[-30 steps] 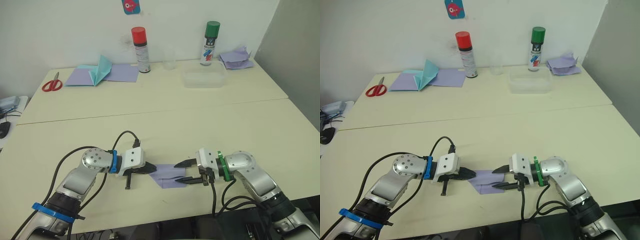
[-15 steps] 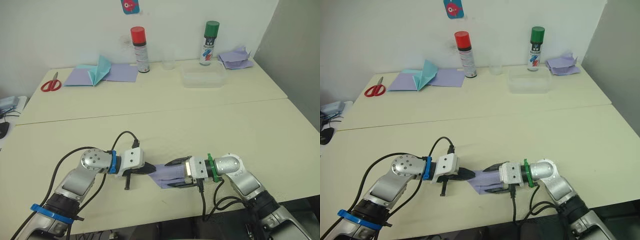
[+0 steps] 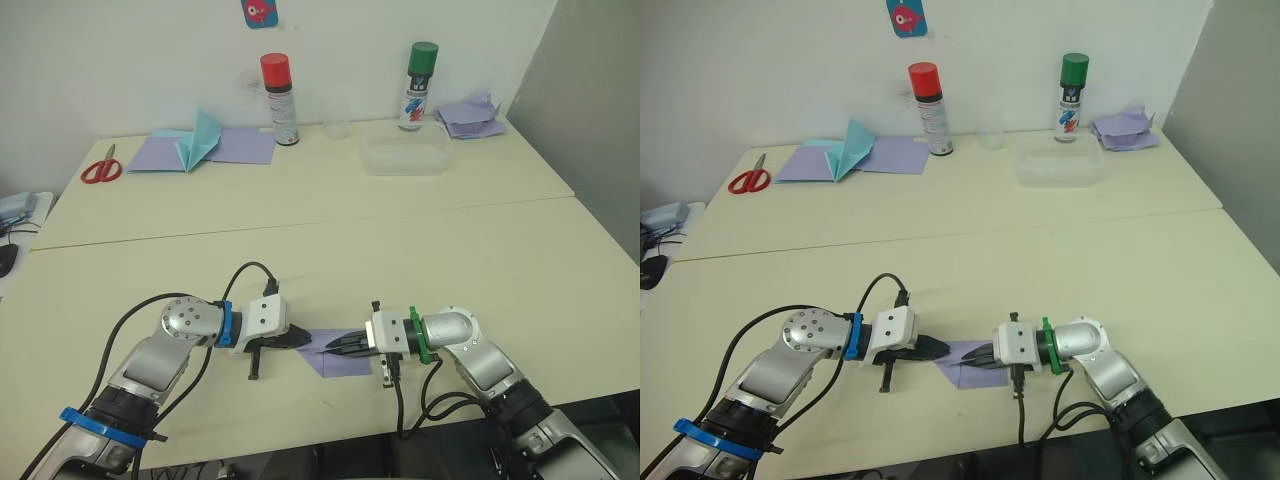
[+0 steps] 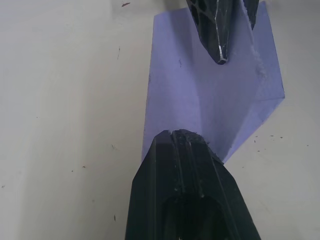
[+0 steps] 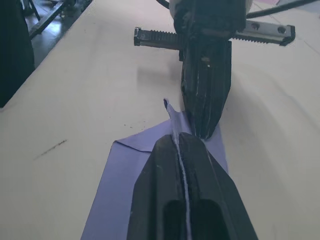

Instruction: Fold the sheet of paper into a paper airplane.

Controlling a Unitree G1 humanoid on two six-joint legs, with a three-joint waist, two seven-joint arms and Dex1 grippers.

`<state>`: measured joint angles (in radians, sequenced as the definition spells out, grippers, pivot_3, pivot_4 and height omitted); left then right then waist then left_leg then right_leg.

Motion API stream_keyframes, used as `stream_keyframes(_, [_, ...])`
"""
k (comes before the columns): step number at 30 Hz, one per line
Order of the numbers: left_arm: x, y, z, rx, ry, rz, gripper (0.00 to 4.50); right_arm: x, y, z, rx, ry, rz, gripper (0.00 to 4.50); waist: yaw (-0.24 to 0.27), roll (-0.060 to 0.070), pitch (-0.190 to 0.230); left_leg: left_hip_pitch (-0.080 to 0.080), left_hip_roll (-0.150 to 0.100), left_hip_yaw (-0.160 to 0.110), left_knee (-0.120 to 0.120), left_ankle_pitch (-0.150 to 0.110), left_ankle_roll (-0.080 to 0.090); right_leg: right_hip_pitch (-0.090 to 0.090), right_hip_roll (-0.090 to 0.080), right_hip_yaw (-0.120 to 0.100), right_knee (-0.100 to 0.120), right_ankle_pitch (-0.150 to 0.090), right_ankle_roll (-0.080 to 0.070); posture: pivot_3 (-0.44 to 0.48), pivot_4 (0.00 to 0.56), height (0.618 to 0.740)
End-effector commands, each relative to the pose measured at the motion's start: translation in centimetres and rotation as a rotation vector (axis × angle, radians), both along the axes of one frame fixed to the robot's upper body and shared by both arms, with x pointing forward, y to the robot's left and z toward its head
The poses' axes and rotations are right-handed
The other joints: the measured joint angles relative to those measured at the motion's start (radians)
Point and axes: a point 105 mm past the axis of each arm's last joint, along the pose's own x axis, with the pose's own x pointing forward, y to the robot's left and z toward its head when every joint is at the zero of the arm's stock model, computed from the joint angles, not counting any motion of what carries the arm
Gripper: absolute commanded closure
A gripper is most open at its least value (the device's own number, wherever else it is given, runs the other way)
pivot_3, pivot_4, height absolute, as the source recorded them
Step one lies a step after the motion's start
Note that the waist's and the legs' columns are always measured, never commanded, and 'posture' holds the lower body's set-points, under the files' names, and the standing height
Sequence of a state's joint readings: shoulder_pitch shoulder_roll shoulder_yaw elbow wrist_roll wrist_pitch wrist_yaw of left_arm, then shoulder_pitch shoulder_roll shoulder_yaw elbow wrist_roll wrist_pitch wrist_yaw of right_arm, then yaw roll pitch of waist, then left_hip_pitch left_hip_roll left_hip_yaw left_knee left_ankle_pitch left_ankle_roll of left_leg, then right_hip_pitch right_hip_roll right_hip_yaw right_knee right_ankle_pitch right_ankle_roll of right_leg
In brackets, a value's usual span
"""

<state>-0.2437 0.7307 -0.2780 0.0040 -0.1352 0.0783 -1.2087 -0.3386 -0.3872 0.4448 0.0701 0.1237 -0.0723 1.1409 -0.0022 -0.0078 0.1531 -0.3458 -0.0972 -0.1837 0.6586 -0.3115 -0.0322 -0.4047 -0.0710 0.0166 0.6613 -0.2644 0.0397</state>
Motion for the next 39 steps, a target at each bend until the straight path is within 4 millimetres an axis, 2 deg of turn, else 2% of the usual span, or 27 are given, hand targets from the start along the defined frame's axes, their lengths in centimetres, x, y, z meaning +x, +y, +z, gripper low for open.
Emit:
stream_keyframes(1, [-1.5, 1.5, -3.5, 0.116, 0.14, 0.029, 4.5, 0.2, 0.1, 1.5, 0.06, 0.104, -0.034, 4.44, 0.0, 0.0, 0.0, 0.0, 0.0, 0.0, 0.0, 0.0, 0.0, 0.0, 0.0, 0.0, 0.0, 0.0, 0.0, 0.0, 0.15, 0.74])
stream_keyframes(5, [-1.4, 1.7, -3.5, 0.121, 0.142, 0.03, 4.5, 1.4, 0.1, 1.7, 0.072, 0.139, -0.117, 4.44, 0.0, 0.0, 0.0, 0.0, 0.0, 0.0, 0.0, 0.0, 0.0, 0.0, 0.0, 0.0, 0.0, 0.0, 0.0, 0.0, 0.15, 0.74])
stream_keyframes(9, [-1.3, 1.8, -3.5, 0.125, 0.142, 0.033, 4.5, 1.9, 0.1, 1.3, 0.06, 0.16, -0.148, 4.44, 0.0, 0.0, 0.0, 0.0, 0.0, 0.0, 0.0, 0.0, 0.0, 0.0, 0.0, 0.0, 0.0, 0.0, 0.0, 0.0, 0.15, 0.74])
stream_keyframes(20, [-1.1, 2.7, -3.1, 0.131, 0.137, 0.067, 4.5, 3.0, 0.2, -1.7, -0.048, 0.131, -0.217, 4.44, -0.001, 0.001, -0.001, 0.001, 0.002, 0.0, 0.0, 0.0, 0.0, 0.0, 0.0, 0.0, 0.0, 0.0, 0.0, 0.0, 0.15, 0.74])
stream_keyframes(25, [-0.8, 3.4, -2.7, 0.12, 0.116, 0.114, 4.5, 3.2, 0.3, -2.1, -0.07, 0.11, -0.218, 4.44, -0.005, 0.002, -0.001, 0.001, 0.003, 0.0, 0.0, 0.0, 0.0, -0.001, 0.001, 0.0, 0.0, 0.0, 0.0, 0.0, 0.15, 0.74])
stream_keyframes(33, [1.2, 4.4, 0.5, 0.029, 0.024, 0.234, 4.5, 3.0, 0.6, -2.2, -0.077, 0.101, -0.208, 4.44, -0.008, 0.002, -0.001, 0.001, 0.003, 0.0, 0.0, -0.001, 0.001, -0.001, 0.001, 0.0, 0.001, 0.0, 0.0, 0.0, 0.15, 0.74])
stream_keyframes(36, [1.7, 3.6, 2.8, -0.076, -0.052, 0.233, 4.5, 2.9, 0.6, -2.3, -0.078, 0.104, -0.205, 4.44, -0.008, 0.003, -0.001, 0.001, 0.003, 0.0, 0.0, -0.001, 0.002, -0.001, 0.001, 0.0, 0.001, 0.0, 0.0, 0.0, 0.15, 0.74])
stream_keyframes(39, [0.6, 2.4, 4.1, -0.137, -0.074, 0.17, 4.5, 3.0, 0.6, -2.3, -0.077, 0.106, -0.206, 4.44, -0.008, 0.002, -0.001, 0.0, 0.003, 0.0, 0.0, -0.001, 0.0, -0.002, 0.001, 0.0, 0.001, 0.0, 0.0, 0.0, 0.15, 0.74])
